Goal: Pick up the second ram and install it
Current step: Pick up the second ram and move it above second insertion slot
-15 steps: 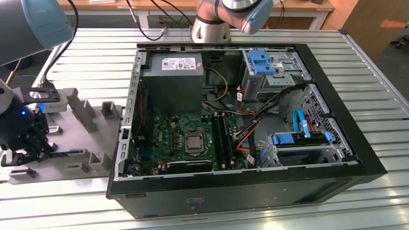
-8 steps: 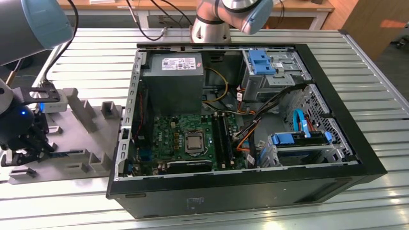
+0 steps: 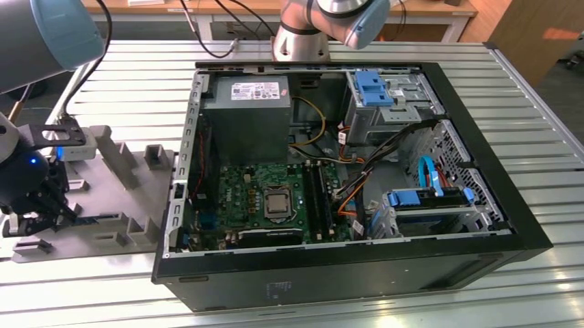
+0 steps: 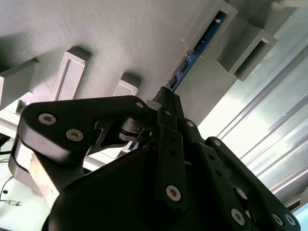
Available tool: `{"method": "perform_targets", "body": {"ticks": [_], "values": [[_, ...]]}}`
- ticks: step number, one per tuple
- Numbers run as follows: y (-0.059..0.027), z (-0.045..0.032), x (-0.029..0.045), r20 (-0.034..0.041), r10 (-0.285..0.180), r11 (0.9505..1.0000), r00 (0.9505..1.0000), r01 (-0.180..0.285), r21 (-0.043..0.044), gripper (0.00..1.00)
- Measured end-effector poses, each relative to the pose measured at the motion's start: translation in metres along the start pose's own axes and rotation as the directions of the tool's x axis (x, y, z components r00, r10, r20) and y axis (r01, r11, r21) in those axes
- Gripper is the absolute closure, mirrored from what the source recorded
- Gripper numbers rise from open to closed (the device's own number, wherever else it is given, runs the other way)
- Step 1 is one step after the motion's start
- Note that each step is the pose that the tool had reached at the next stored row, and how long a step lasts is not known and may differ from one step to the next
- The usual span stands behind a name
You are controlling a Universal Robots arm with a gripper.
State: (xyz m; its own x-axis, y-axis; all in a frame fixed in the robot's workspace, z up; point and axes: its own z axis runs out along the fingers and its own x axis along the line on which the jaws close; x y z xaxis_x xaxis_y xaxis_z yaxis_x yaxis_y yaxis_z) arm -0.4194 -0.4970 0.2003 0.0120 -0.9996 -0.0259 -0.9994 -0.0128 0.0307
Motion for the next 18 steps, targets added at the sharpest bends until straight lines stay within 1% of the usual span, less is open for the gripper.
{"method": "perform_targets", "body": {"ticks": [2, 13, 14, 15, 16, 18], "values": [[0.0000, 0.0000, 0.0000, -0.0001, 0.000, 1.0000, 1.0000, 0.000, 0.0000, 0.89], [0.0000, 0.0000, 0.0000, -0.0006, 0.000, 1.0000, 1.0000, 0.000, 0.0000, 0.89], [0.0000, -0.0001, 0.0000, 0.0002, 0.000, 1.0000, 1.0000, 0.000, 0.0000, 0.89], [0.0000, -0.0001, 0.0000, 0.0054, 0.000, 1.0000, 1.0000, 0.000, 0.0000, 0.89], [0.0001, -0.0003, -0.0001, 0.0079, 0.000, 1.0000, 1.0000, 0.000, 0.0000, 0.89], [0.0000, -0.0002, 0.0000, 0.0083, 0.000, 1.0000, 1.0000, 0.000, 0.0003, 0.89]]}}
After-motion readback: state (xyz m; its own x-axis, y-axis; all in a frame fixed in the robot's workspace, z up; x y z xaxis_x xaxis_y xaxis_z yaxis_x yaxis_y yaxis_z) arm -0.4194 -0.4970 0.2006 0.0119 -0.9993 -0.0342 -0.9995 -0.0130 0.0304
